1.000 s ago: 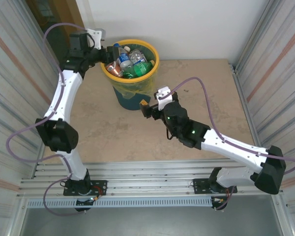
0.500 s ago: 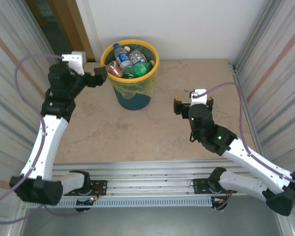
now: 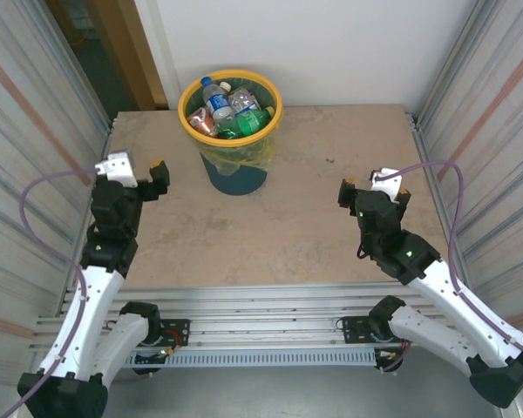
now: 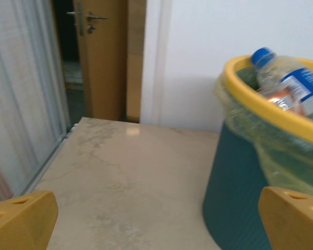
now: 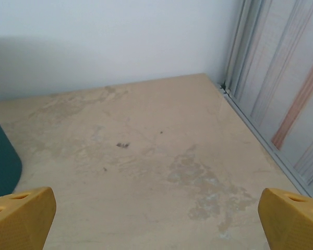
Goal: Put the plastic bottles in the bin
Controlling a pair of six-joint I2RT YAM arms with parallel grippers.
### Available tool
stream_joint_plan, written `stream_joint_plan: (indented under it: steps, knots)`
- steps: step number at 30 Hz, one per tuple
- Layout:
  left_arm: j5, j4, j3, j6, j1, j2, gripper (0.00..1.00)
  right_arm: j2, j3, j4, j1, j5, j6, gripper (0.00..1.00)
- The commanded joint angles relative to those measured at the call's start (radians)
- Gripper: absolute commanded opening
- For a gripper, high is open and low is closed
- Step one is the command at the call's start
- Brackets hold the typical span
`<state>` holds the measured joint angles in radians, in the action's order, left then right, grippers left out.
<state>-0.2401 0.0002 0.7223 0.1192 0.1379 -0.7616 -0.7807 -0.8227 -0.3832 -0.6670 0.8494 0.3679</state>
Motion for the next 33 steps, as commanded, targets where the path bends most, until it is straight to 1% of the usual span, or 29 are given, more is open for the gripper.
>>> stream_joint_plan:
  steps: [1,4,7,11,14,17,19,26,30,33]
  knots:
    - [-0.145,0.171,-0.112,-0.014,0.001,0.032,0.99,0.003,0.039,0.023,0.018,0.033,0.01,0.98]
    - [-0.186,0.262,-0.197,-0.025,0.001,0.03,0.99,-0.016,0.073,0.078,0.034,0.04,-0.028,0.98]
    - [-0.184,0.359,-0.267,-0.056,0.001,0.006,0.99,-0.051,0.089,0.078,0.061,0.051,-0.027,0.98]
    - [-0.182,0.485,-0.348,-0.09,0.0,-0.06,0.99,-0.096,0.083,0.078,0.098,0.025,-0.026,0.98]
    - [-0.149,0.564,-0.396,-0.11,0.001,-0.114,0.99,-0.119,0.105,0.141,0.123,-0.018,-0.079,0.98]
    - [-0.116,0.653,-0.441,-0.127,0.001,-0.168,0.99,-0.119,0.152,0.248,0.145,-0.068,-0.152,0.98]
    - [-0.101,0.711,-0.464,-0.142,0.0,-0.208,0.99,-0.111,0.187,0.306,0.179,-0.109,-0.169,0.98]
    - [-0.02,0.827,-0.504,-0.158,-0.008,-0.325,0.99,-0.062,0.307,0.49,0.305,-0.235,-0.232,0.98]
    - [0.015,0.85,-0.501,-0.198,-0.011,-0.392,0.99,-0.048,0.347,0.539,0.369,-0.283,-0.214,0.98]
    - [0.037,0.911,-0.516,-0.2,-0.018,-0.454,0.99,-0.056,0.374,0.569,0.411,-0.319,-0.198,0.98]
